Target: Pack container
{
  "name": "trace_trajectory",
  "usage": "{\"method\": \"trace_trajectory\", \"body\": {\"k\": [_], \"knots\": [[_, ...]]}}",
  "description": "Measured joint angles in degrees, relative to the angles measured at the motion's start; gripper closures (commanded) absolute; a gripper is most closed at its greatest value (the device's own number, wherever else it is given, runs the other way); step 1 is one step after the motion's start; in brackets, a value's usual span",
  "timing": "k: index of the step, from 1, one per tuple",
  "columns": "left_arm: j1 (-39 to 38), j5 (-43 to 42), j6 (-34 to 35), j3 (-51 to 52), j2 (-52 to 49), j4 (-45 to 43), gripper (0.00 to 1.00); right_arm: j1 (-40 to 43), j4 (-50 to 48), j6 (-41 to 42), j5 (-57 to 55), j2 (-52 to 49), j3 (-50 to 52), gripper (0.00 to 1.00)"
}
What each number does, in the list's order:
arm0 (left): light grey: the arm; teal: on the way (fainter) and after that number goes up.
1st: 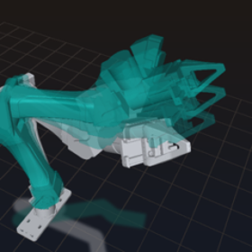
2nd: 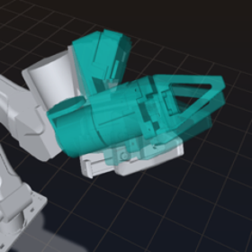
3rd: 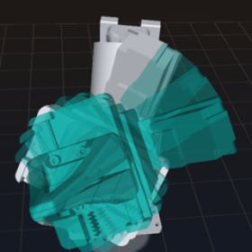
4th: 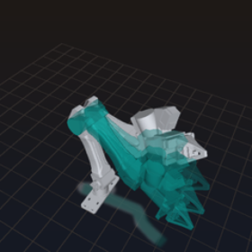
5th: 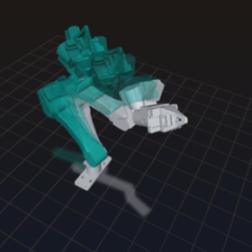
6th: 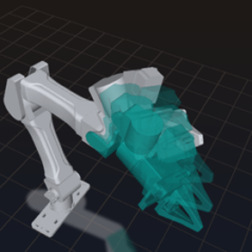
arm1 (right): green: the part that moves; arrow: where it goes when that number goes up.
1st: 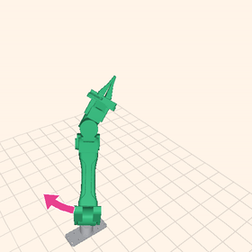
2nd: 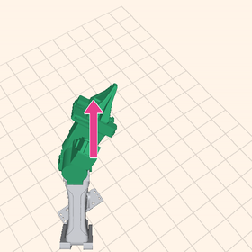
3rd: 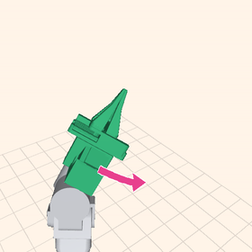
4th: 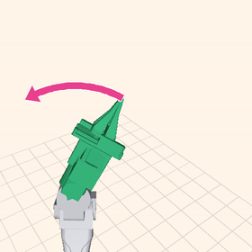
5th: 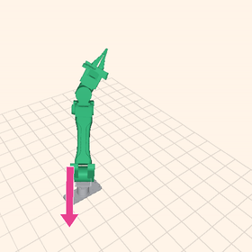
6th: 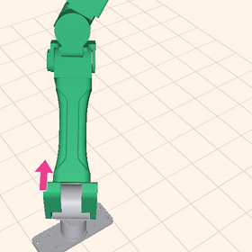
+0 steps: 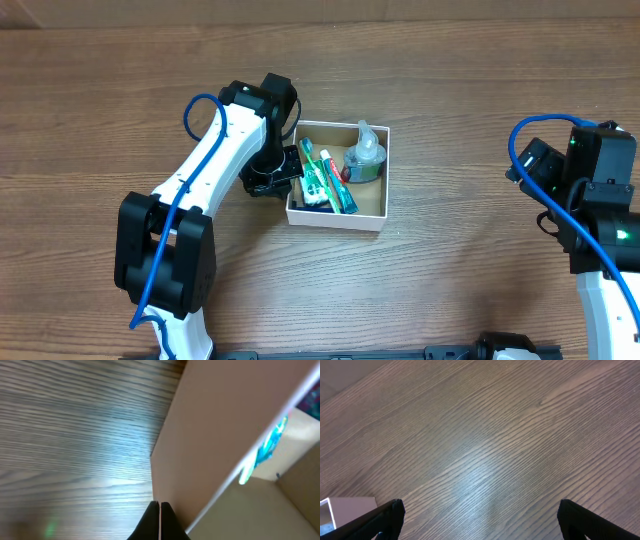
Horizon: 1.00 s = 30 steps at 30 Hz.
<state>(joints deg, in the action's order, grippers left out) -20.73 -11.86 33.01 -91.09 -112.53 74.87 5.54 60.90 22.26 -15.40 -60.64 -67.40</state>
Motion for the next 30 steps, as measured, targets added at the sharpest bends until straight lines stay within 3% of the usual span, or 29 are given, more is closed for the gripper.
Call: {"method": "trace_trajectory", "body": {"k": [12, 15, 18, 20, 21, 22, 30], "knots": [[-1.4, -2.8, -1.3, 0.0, 0.0, 0.3, 0.96, 0.0, 0.0, 0.0, 0.0, 0.0, 0.0, 0.00], [0.6, -3.0, -1.7, 0.0, 0.0, 0.3, 0.92, 0.0, 0.0, 0.0, 0.0, 0.0, 0.0, 0.00], [4.5, -2.5, -2.1, 0.0, 0.0, 0.3, 0.69, 0.0, 0.0, 0.0, 0.0, 0.0, 0.0, 0.00], [7.3, -2.0, -2.3, 0.0, 0.0, 0.3, 0.35, 0.0, 0.0, 0.0, 0.0, 0.0, 0.0, 0.00], [8.2, -1.9, -2.4, 0.0, 0.0, 0.3, 0.12, 0.0, 0.0, 0.0, 0.0, 0.0, 0.0, 0.00], [9.4, -1.5, -2.6, 0.0, 0.0, 0.3, 0.00, 0.0, 0.0, 0.0, 0.0, 0.0, 0.0, 0.00], [11.8, 2.1, -2.8, 0.0, 0.0, -0.8, 0.00, 0.0, 0.0, 0.0, 0.0, 0.0, 0.0, 0.00]]}}
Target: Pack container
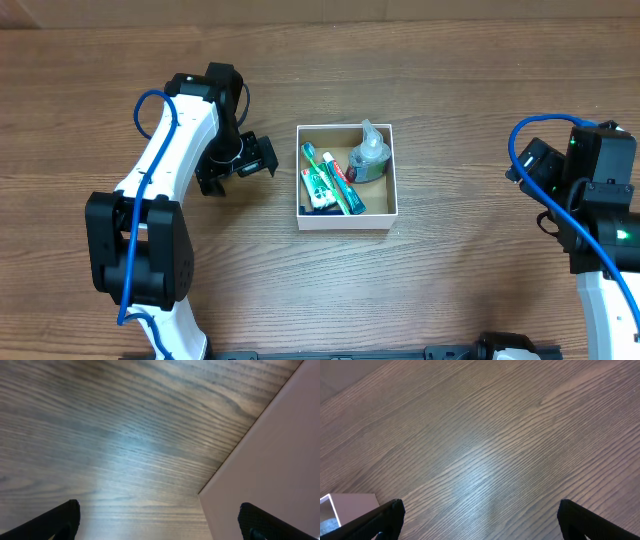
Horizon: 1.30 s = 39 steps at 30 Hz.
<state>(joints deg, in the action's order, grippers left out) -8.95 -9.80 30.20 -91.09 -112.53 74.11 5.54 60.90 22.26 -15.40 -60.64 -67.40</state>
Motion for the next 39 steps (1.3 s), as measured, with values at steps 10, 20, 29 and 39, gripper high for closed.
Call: {"method": "trace_trajectory", "body": {"k": [10, 20, 29, 39], "knots": [[0.0, 0.6, -0.2, 0.0, 0.0, -5.7, 0.00, 0.0, 0.0, 0.0, 0.0, 0.0, 0.0, 0.00], [0.0, 0.6, -0.2, 0.0, 0.0, -5.8, 0.00, 0.0, 0.0, 0.0, 0.2, 5.8, 0.0, 0.00], [0.0, 0.7, -0.2, 0.0, 0.0, -5.9, 0.00, -9.5, -3.5, 0.0, -1.7, 35.6, -0.3, 0.00], [0.0, 0.8, -0.2, 0.0, 0.0, -6.0, 0.00, -10.4, -43.6, 0.2, 0.7, 53.4, 26.2, 0.00]]}}
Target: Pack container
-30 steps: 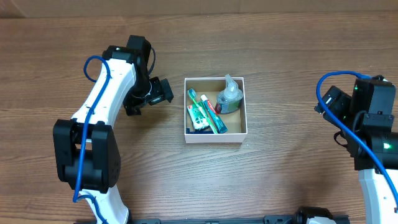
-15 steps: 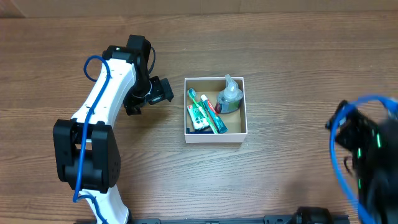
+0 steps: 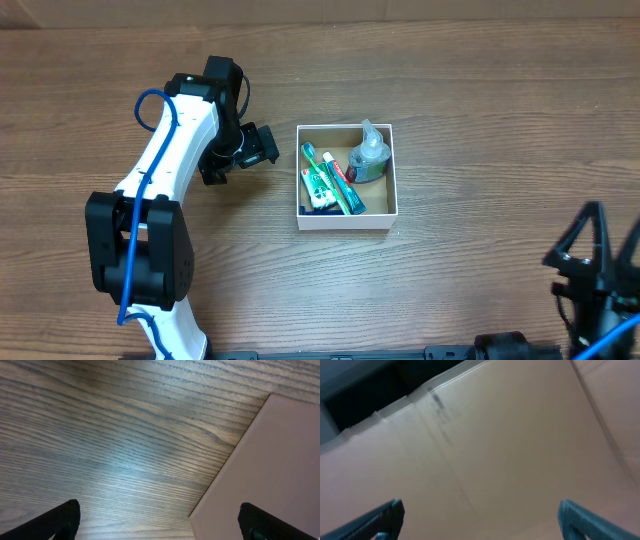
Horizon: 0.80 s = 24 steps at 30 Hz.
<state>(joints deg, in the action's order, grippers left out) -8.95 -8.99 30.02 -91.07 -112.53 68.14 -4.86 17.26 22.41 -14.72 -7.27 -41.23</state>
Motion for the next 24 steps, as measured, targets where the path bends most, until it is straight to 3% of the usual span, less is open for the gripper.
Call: {"method": "trace_trajectory", "body": {"k": [4, 7, 18, 24], "knots": [[0.0, 0.0, 0.0, 0.0, 0.0, 0.0, 0.00, 1.6, -16.9, 0.1, 6.1, 4.5, 16.9, 0.00], [0.0, 0.0, 0.0, 0.0, 0.0, 0.0, 0.00, 2.7, -23.8, 0.1, 11.1, 6.0, 26.8, 0.00], [0.0, 0.0, 0.0, 0.0, 0.0, 0.0, 0.00, 3.0, -20.0, -0.4, 15.2, 6.4, 38.4, 0.00], [0.0, 0.0, 0.0, 0.0, 0.0, 0.0, 0.00, 3.0, -17.6, -9.4, 21.0, 6.4, 40.2, 0.00]]}}
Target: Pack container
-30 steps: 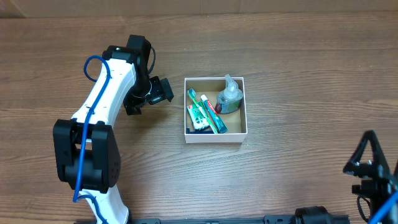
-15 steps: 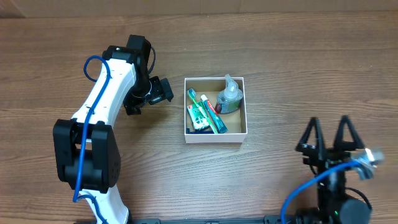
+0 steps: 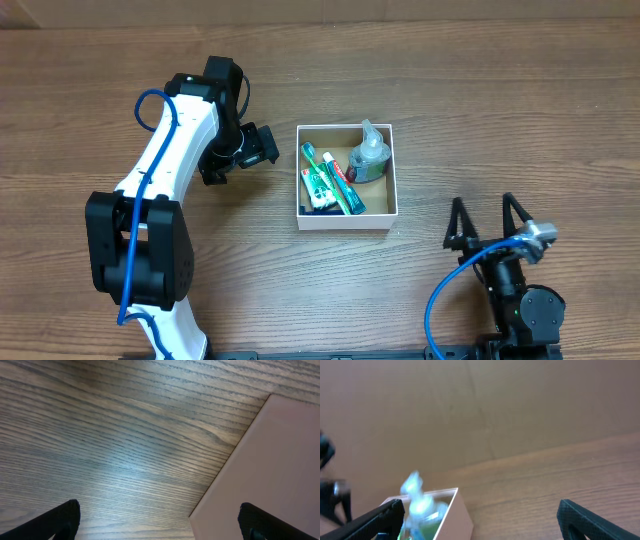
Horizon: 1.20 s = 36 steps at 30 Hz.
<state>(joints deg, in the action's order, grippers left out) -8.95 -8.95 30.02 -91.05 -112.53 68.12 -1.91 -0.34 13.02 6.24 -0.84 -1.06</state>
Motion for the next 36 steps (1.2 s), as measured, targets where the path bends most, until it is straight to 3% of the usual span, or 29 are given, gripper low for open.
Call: {"method": "trace_trajectory", "body": {"k": [5, 9, 36], "knots": [[0.0, 0.0, 0.0, 0.0, 0.0, 0.0, 0.00, 0.0, 4.3, -9.1, 3.5, 0.0, 0.0, 0.00], [0.0, 0.0, 0.0, 0.0, 0.0, 0.0, 0.00, 0.0, 4.3, -11.4, 3.9, 0.0, 0.0, 0.00], [-0.3, 0.1, 0.0, 0.0, 0.1, 0.0, 0.00, 0.0, 4.3, -12.8, 3.9, 0.0, 0.0, 0.00]]}}
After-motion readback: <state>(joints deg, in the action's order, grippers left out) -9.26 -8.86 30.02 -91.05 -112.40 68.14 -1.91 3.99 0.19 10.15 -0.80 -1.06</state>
